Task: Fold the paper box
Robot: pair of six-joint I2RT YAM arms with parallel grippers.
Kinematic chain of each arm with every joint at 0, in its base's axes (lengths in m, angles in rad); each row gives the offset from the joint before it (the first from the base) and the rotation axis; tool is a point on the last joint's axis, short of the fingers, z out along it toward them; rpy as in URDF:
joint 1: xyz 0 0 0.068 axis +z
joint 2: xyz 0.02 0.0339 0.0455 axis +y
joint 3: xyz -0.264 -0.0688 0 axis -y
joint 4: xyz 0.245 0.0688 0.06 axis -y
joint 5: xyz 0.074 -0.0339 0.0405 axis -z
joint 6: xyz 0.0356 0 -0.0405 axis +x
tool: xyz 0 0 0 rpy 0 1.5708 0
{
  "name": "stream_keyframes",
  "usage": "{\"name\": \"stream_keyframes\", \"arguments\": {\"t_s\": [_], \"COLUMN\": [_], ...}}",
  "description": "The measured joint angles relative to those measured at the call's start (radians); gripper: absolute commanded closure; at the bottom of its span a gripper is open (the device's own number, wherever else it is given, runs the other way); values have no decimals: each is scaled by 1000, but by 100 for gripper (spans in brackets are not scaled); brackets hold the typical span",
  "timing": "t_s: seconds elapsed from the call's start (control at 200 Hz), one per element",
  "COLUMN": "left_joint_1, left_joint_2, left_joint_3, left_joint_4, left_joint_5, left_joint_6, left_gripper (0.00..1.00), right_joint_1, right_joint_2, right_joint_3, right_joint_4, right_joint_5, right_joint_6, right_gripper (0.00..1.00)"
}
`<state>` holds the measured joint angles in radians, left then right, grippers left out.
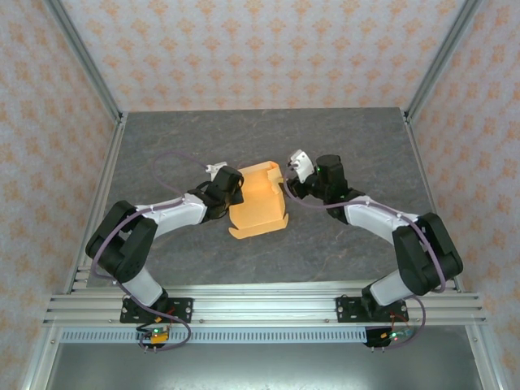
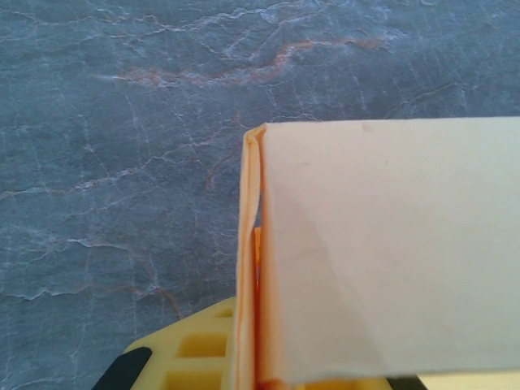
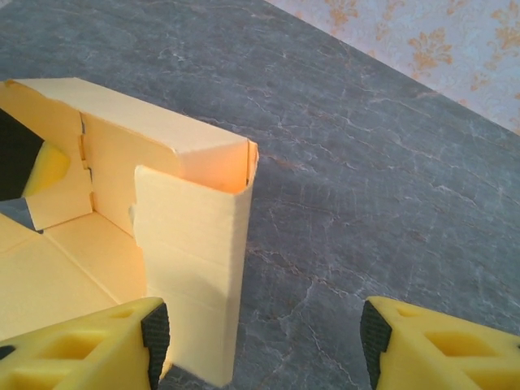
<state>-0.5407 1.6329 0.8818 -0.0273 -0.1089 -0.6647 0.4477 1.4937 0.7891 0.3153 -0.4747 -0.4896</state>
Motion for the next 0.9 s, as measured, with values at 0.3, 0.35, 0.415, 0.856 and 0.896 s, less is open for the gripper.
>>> {"name": "stream_keyframes", "arguments": {"t_s": [0.3, 0.35, 0.415, 0.856, 0.896], "left_joint_1": [0, 1, 4, 10, 10], "left_joint_2": [-1, -1, -2, -2, -2], "left_joint_3": [0, 0, 0, 0, 0], "left_joint_4": [17, 17, 16, 16, 17], "left_joint_5": [25, 25, 25, 31, 33], "left_joint_6": [8, 7, 7, -20, -20], "left_gripper": [100, 100, 100, 100, 100], "right_joint_1": [2, 8, 25, 230, 244], "right_joint_2": [155, 171, 185, 318, 330], "right_joint_3": [150, 165, 169, 169, 169], "right_joint_4": [-30, -29, -21, 214, 232], "right_joint_5": [-60, -59, -42, 596, 652], "right_joint_6": [-16, -14, -5, 71, 79], "right_gripper": [55, 60, 60, 74, 75]}}
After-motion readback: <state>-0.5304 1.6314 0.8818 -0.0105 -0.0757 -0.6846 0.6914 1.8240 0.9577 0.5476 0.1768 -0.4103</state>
